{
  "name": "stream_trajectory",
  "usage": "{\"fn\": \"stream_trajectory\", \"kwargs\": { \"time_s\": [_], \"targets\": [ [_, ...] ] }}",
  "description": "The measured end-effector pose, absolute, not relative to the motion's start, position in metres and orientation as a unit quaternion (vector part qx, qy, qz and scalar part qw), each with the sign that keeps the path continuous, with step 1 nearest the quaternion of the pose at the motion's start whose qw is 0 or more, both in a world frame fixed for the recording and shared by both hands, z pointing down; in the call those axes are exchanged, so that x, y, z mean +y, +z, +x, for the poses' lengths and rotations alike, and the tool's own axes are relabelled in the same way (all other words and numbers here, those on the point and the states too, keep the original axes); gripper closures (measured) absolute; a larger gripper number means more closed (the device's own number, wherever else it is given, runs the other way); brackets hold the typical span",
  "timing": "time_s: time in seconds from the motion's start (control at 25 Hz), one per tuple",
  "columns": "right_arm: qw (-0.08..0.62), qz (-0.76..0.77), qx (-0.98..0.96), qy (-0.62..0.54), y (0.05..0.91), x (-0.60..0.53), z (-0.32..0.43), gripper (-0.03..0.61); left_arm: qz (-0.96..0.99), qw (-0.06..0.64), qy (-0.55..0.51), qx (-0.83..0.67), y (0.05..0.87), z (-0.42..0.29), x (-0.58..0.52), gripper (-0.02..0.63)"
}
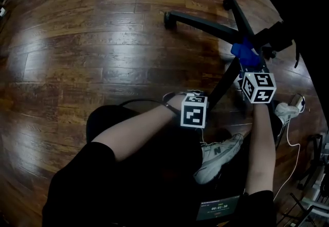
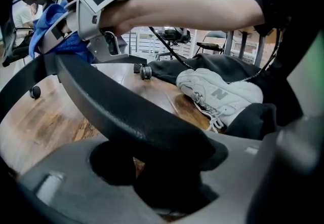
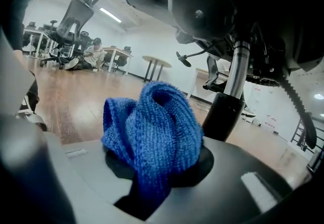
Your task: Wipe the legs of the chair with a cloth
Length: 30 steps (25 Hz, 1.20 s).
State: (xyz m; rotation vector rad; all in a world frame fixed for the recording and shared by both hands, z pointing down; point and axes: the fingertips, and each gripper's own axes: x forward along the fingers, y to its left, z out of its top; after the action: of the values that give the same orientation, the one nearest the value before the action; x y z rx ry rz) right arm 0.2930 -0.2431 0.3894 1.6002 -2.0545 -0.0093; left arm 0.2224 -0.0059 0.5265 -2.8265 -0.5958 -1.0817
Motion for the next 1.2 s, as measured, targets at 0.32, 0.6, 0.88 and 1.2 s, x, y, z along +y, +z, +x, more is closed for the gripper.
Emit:
{"fn": "stream_trajectory", "kwargs": {
  "time_s": [0.32, 0.6, 0.88, 1.2],
  "targets": [
    [0.274, 0.536, -0.798, 0.002, 0.414, -0.179, 0.237, 0.48, -0.918, 0.029, -0.351, -0.181, 0.528, 0.223, -0.008, 0.313],
    [0.291, 0.465, -0.836, 0.007, 0.445, -0.089, 0.169, 0.486, -0.92, 0.031, -0.355, -0.161, 0.53, 0.225, -0.011, 0.314],
    [0.321, 0.436, -0.841, -0.007, 0.449, -0.082, 0.167, 0.479, -0.919, 0.034, -0.36, -0.159, 0.53, 0.225, -0.01, 0.314],
    [0.297, 0.52, -0.8, -0.002, 0.419, -0.174, 0.225, 0.477, -0.915, 0.036, -0.362, -0.174, 0.528, 0.224, -0.008, 0.314]
  ]
}}
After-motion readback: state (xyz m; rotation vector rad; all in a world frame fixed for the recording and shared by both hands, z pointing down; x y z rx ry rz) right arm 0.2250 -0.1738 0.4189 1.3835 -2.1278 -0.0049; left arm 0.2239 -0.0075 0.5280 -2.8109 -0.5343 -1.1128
